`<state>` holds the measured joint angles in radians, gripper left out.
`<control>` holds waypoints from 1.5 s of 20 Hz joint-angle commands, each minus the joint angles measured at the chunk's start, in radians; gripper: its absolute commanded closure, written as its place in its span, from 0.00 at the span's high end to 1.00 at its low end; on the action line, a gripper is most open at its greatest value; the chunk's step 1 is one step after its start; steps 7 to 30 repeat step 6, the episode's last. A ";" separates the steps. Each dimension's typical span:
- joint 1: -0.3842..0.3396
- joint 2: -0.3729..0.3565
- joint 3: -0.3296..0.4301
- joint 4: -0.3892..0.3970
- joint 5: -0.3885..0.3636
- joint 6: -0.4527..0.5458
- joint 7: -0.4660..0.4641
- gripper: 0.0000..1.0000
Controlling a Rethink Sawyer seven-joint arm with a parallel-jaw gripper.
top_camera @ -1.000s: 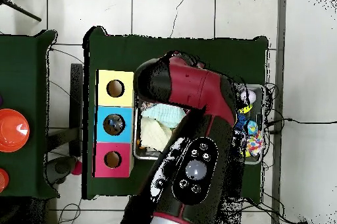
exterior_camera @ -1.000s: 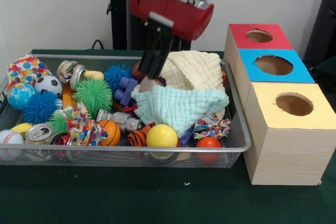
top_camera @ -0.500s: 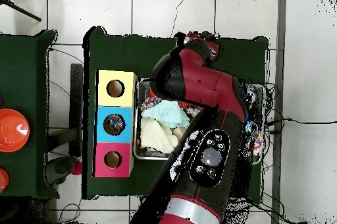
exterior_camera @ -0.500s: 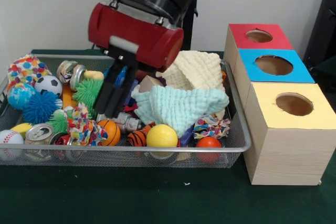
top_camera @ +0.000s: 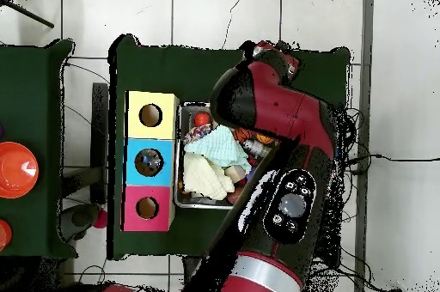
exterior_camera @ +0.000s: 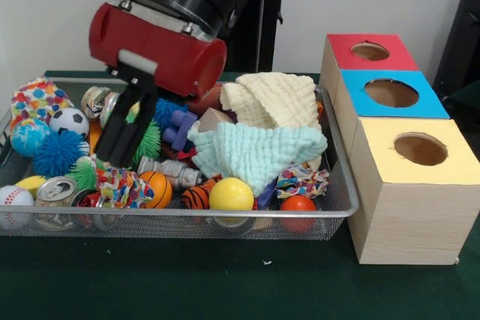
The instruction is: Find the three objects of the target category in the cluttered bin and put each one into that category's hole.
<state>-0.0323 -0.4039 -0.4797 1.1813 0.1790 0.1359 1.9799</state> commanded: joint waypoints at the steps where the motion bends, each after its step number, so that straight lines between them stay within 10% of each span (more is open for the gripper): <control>1: -0.068 0.026 0.108 0.024 0.008 -0.029 0.145 0.00; 6: -0.210 0.055 0.249 0.018 -0.121 -0.222 0.102 0.00; 30: -0.210 0.055 0.249 0.018 -0.121 -0.222 0.102 0.00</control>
